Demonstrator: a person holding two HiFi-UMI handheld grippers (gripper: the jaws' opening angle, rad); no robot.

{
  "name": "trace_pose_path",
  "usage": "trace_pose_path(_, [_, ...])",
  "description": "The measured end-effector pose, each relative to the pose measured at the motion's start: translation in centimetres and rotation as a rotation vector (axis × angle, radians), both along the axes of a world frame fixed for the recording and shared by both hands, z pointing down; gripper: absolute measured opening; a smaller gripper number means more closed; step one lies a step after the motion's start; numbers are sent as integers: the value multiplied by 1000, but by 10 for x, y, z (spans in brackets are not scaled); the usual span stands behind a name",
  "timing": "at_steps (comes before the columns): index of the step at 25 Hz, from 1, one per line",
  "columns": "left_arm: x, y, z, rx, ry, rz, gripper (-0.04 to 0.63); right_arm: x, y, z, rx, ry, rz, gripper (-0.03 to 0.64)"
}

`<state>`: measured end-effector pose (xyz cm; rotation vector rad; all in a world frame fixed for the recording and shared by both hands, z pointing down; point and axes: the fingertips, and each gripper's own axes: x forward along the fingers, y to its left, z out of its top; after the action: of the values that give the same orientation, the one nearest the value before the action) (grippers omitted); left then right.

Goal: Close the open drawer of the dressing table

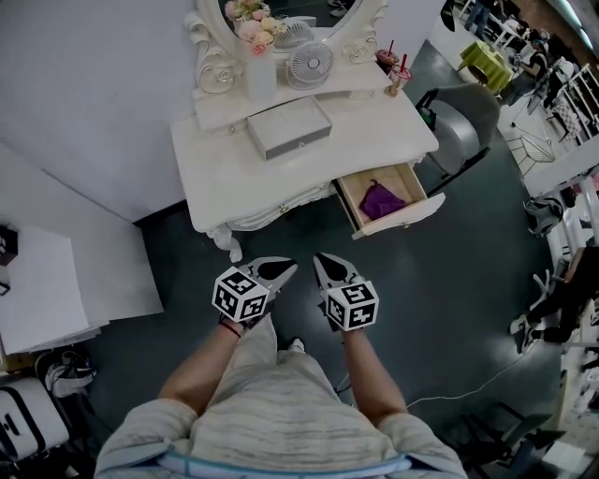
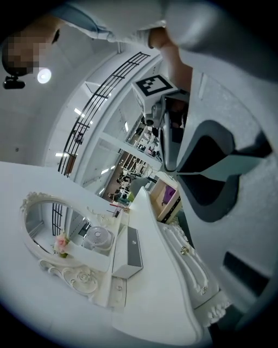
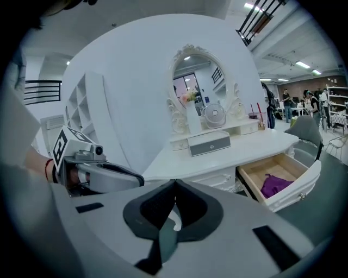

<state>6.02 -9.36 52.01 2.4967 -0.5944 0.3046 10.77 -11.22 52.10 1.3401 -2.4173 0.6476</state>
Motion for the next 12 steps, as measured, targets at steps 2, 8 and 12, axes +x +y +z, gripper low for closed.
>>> trace_pose_path(2, [4,8,-9,16,8,9,23,3,12,-11,15,-15,-3,9])
trace_pose_path(8, [15,37,-32,43,34,23,23,13,49,-41,48,-76,8,9])
trace_pose_path(12, [20,54,-47,65,55,36,23,21,71,-56,65,-102,17,9])
